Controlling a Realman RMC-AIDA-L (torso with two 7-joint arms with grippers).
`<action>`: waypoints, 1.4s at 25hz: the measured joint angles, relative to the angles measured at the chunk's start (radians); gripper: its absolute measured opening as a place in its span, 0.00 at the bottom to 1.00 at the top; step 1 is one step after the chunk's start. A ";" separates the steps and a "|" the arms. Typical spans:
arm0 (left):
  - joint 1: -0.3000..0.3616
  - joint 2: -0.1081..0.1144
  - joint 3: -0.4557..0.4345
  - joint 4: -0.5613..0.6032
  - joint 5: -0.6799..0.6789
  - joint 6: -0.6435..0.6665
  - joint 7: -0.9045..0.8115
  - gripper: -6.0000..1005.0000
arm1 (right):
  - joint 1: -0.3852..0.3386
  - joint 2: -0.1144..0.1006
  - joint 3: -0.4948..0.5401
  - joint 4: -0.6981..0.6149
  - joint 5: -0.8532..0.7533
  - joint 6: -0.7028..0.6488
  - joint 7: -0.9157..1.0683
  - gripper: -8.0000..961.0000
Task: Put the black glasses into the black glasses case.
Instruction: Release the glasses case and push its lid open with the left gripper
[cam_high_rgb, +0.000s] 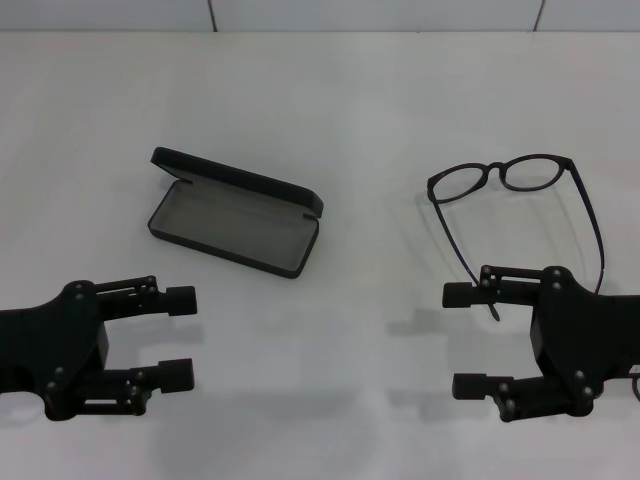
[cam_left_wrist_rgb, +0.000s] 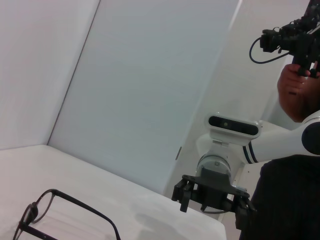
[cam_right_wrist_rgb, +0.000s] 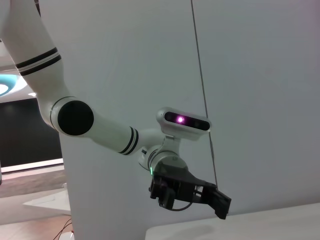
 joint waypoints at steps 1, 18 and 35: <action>0.000 0.000 0.000 0.000 0.000 0.000 0.000 0.78 | 0.000 0.000 0.000 0.000 0.000 0.000 0.000 0.82; -0.034 -0.004 -0.166 0.094 -0.006 0.001 -0.202 0.77 | -0.005 -0.002 0.019 0.000 0.001 -0.002 0.000 0.81; -0.363 -0.082 -0.151 0.770 0.536 -0.052 -0.474 0.76 | -0.039 -0.015 0.094 0.009 -0.002 -0.015 0.007 0.80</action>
